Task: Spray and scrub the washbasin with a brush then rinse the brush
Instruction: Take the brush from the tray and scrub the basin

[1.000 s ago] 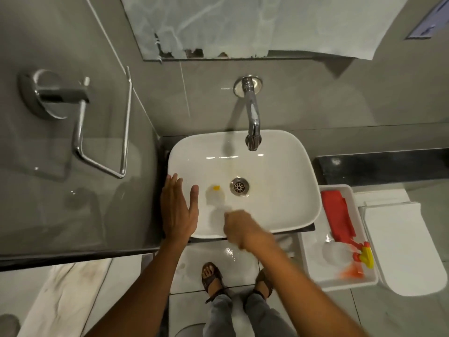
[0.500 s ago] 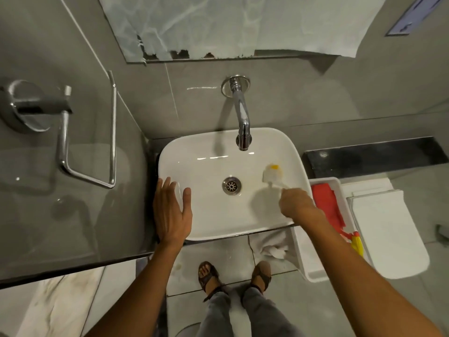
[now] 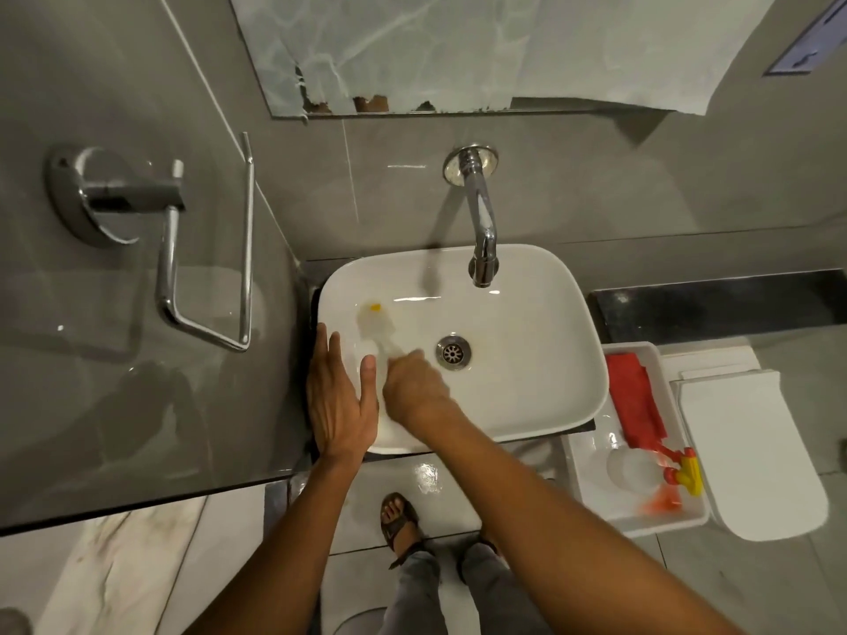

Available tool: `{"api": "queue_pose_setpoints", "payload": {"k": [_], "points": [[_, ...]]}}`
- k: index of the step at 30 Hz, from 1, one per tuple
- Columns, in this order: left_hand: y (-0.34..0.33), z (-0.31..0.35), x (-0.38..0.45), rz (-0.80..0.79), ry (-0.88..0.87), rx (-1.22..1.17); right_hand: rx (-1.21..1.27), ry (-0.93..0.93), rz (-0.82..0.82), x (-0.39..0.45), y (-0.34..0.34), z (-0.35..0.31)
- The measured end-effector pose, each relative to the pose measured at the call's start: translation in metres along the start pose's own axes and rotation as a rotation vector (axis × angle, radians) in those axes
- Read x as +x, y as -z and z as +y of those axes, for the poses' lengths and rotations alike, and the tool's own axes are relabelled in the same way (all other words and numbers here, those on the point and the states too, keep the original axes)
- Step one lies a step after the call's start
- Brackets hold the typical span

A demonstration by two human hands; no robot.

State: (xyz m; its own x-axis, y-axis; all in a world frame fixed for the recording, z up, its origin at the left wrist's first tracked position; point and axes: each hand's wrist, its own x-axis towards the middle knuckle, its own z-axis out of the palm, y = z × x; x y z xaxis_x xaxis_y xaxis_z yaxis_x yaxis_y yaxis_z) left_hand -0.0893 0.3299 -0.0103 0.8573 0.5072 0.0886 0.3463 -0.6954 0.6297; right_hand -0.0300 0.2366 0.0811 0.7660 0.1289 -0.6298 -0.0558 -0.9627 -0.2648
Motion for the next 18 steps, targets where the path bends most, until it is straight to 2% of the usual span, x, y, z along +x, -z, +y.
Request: {"api": "queue_pose_setpoints", "payload": {"k": [3,5,9,12,14,18], "points": [[0.000,0.000,-0.002,-0.011,0.015,-0.022,-0.182,-0.040,0.207,0.033,0.024,0.024],[-0.001,-0.001,-0.002,-0.017,0.023,-0.036,-0.235,-0.079,0.245,0.043,0.042,0.051],[-0.002,-0.002,-0.002,-0.028,0.022,-0.037,-0.315,-0.277,0.281,0.032,0.083,0.141],[-0.002,-0.001,-0.002,-0.024,0.026,-0.036,-0.550,-0.315,0.310,0.001,0.086,0.189],[-0.001,-0.001,-0.002,-0.024,0.030,-0.027,-0.585,-0.276,0.279,-0.009,0.069,0.186],[-0.004,-0.001,-0.004,-0.032,0.022,0.001,-0.412,-0.228,0.262,0.007,0.055,0.154]]}}
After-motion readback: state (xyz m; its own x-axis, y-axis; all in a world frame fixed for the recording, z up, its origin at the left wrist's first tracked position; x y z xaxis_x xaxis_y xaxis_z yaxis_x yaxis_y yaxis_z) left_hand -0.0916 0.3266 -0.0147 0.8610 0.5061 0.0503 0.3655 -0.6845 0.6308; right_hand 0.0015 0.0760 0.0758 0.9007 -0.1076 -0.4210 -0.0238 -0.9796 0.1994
